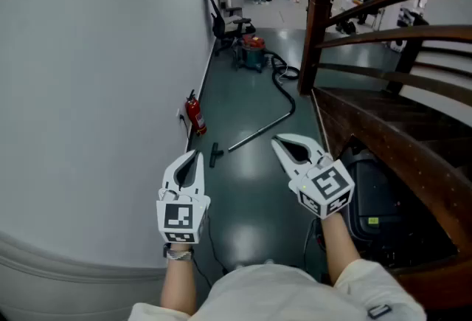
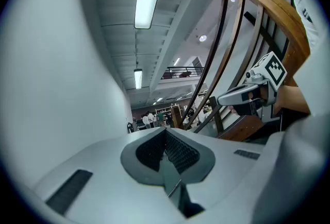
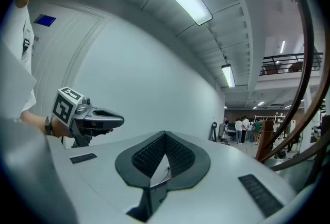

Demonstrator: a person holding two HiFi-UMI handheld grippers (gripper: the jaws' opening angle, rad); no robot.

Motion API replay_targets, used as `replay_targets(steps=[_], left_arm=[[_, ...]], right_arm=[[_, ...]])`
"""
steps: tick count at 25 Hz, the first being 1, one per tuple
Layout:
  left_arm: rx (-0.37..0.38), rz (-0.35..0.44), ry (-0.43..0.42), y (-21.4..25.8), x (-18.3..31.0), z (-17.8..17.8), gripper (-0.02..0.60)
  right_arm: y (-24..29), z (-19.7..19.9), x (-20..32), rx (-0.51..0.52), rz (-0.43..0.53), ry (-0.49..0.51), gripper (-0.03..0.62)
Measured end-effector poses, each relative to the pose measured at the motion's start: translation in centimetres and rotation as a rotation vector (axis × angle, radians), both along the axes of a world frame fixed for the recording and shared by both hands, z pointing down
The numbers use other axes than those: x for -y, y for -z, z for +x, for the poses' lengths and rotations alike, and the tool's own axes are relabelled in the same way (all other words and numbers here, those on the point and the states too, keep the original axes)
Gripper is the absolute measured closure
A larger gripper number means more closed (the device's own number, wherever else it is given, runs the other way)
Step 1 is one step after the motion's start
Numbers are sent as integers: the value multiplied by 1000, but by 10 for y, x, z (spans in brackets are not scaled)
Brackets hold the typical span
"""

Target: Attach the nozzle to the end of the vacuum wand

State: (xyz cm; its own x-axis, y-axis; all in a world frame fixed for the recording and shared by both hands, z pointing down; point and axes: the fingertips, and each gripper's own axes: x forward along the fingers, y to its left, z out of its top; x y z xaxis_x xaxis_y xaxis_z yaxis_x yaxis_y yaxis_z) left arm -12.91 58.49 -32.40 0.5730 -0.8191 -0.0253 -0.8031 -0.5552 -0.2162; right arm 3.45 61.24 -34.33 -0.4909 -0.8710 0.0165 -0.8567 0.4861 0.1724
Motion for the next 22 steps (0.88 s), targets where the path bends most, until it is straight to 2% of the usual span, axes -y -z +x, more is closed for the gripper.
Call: replay_targets(steps=[6,13,22], left_arm=[[10,-7,-1,-3,2,7,581],[11,-16,1,-5,6,14,581],[21,-22,18,-9,5,32,581]], right_arm=[[-5,5,2,1,-12,2,568],[-5,14,7,76,-39,17,566],[-4,24,0,113,-47,100,567]])
